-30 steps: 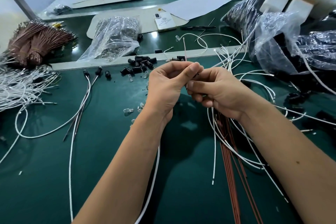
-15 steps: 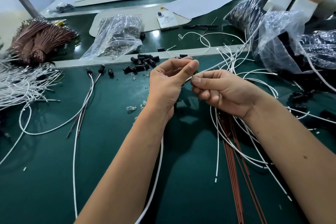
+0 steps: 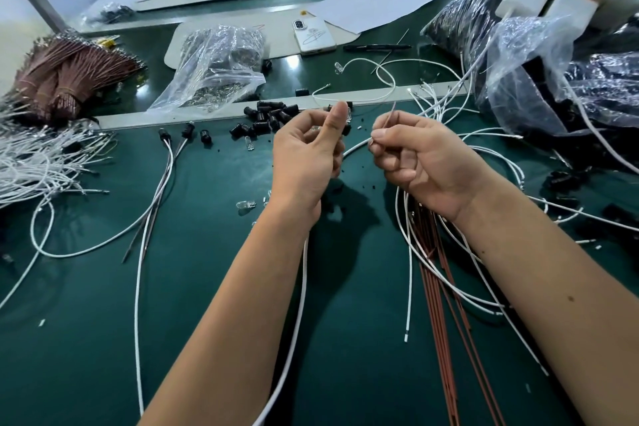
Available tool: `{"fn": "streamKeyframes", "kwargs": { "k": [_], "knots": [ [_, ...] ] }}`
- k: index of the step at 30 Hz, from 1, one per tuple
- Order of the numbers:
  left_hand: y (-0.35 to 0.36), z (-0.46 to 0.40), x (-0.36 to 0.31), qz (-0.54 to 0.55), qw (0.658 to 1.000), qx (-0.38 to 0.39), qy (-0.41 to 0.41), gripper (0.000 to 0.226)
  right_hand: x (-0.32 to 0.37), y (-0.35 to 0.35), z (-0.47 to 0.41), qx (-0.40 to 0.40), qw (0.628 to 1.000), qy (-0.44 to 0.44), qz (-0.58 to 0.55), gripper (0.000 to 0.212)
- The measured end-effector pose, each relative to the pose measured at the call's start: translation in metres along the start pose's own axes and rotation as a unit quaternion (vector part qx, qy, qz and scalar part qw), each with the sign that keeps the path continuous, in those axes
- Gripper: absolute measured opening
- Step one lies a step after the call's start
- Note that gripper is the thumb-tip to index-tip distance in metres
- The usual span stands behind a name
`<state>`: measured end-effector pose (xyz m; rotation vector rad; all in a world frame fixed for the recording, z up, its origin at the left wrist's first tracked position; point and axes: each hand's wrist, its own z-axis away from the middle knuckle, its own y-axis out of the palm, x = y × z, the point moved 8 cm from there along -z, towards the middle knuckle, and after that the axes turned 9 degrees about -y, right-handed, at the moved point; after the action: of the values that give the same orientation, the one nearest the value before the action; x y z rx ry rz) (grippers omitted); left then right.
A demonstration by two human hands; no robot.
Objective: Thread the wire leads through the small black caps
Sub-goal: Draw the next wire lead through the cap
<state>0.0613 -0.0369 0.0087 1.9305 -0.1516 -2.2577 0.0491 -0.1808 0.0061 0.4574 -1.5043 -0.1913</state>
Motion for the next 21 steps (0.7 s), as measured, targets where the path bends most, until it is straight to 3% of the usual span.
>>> {"fn": "streamKeyframes", "kwargs": {
  "k": [7,18,21],
  "knots": [
    [0.004,-0.002,0.011,0.009,0.992,0.077,-0.095,0.006,0.009,-0.009,0.000,-0.060,0.996,-0.061,0.037,0.015],
    [-0.001,-0.001,0.000,-0.058,0.988,0.135,-0.038,0.015,0.011,-0.021,-0.002,-0.097,0.989,-0.066,0.092,0.007],
    [0.000,-0.001,0.001,-0.058,0.988,0.135,-0.038,0.014,0.010,-0.019,-0.002,-0.080,0.992,-0.061,0.081,0.014]
  ]
}}
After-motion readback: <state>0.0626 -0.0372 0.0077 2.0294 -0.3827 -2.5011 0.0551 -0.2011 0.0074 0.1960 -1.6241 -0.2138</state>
